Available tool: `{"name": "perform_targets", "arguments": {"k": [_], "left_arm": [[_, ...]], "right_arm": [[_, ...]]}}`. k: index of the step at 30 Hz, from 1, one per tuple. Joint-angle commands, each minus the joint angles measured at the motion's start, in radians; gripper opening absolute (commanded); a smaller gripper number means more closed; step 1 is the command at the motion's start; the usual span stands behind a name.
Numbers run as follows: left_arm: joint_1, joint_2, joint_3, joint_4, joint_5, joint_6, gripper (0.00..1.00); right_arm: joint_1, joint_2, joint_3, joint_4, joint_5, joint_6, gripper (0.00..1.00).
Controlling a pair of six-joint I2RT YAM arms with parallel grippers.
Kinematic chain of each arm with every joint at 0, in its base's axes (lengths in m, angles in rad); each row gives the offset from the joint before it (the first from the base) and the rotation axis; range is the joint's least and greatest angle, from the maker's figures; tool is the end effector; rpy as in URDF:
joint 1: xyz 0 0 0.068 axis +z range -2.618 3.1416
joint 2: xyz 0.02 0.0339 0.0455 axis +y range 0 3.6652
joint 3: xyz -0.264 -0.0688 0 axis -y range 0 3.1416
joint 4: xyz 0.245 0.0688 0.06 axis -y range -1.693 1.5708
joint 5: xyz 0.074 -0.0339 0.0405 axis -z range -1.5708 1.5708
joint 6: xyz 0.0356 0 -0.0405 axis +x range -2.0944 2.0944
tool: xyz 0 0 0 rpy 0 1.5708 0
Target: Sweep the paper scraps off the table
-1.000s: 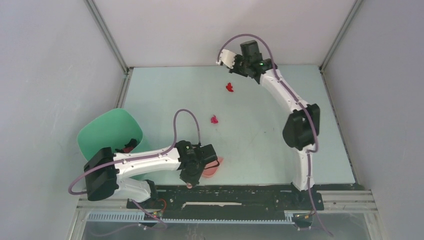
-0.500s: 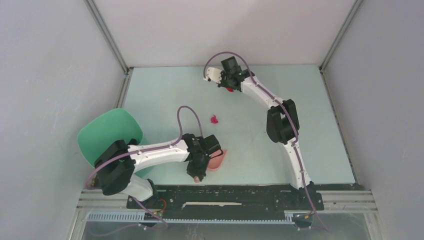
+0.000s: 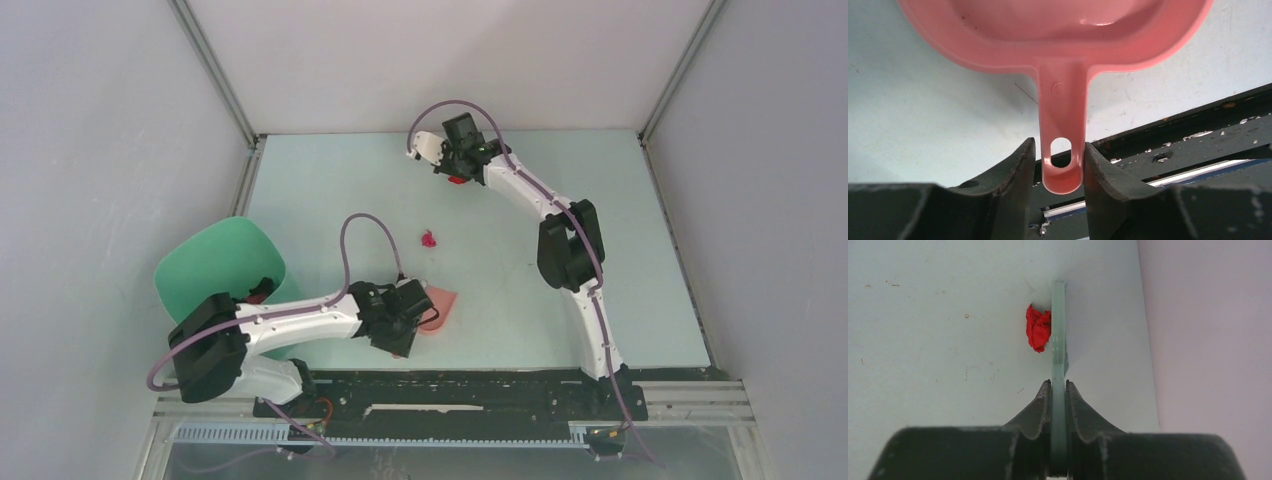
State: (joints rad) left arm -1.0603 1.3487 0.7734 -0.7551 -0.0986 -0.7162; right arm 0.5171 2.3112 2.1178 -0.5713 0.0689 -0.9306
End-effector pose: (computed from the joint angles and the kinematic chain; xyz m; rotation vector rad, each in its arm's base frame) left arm 0.1135 -0.1956 0.1818 0.4808 2.8684 -0.1821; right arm 0.4611 0.2594 0.2444 -1.5309 1.7842 -0.2850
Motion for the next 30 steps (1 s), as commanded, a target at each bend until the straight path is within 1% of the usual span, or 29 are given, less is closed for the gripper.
{"name": "perform_targets", "arguments": {"k": [1,2,4,7,8,10,12,14,17,20,22,26,30], "left_arm": [[-0.030,-0.033,-0.029,0.091,-0.062,-0.003,0.43],[-0.034,-0.028,-0.035,0.107,-0.063,-0.003,0.42],[-0.039,-0.014,-0.043,0.125,-0.058,0.001,0.37],[-0.046,-0.001,-0.031,0.104,-0.081,-0.004,0.19],[-0.047,-0.004,-0.022,0.083,-0.093,-0.015,0.12],[-0.047,-0.016,0.006,0.017,-0.122,-0.044,0.01],[-0.046,-0.025,0.047,-0.063,-0.144,-0.084,0.00],[-0.041,-0.030,0.088,-0.113,-0.102,-0.105,0.00],[-0.029,-0.021,0.108,-0.154,-0.023,-0.104,0.00],[-0.012,-0.002,0.097,-0.145,0.025,-0.094,0.00],[0.007,0.007,0.079,-0.123,0.058,-0.089,0.00],[0.034,0.028,0.071,-0.115,0.063,-0.071,0.00],[0.060,0.042,0.059,-0.097,0.061,-0.047,0.00]], "right_arm": [[-0.006,-0.056,0.017,-0.008,-0.012,0.064,0.00],[-0.006,-0.052,0.022,-0.009,-0.009,0.070,0.00],[-0.005,-0.046,0.029,-0.009,-0.009,0.083,0.00],[-0.002,-0.038,0.042,-0.027,-0.022,0.106,0.00],[-0.001,-0.037,0.041,-0.038,-0.031,0.113,0.00],[0.008,-0.040,0.029,-0.048,-0.034,0.117,0.00],[0.017,-0.051,-0.005,-0.037,-0.032,0.114,0.00],[0.032,-0.069,-0.041,-0.026,-0.038,0.118,0.00],[0.055,-0.101,-0.082,-0.033,-0.054,0.140,0.00],[0.090,-0.142,-0.142,-0.047,-0.058,0.159,0.00],[0.122,-0.175,-0.191,-0.051,-0.091,0.167,0.00],[0.170,-0.235,-0.274,-0.070,-0.126,0.196,0.00],[0.200,-0.273,-0.293,-0.139,-0.200,0.247,0.00]]}}
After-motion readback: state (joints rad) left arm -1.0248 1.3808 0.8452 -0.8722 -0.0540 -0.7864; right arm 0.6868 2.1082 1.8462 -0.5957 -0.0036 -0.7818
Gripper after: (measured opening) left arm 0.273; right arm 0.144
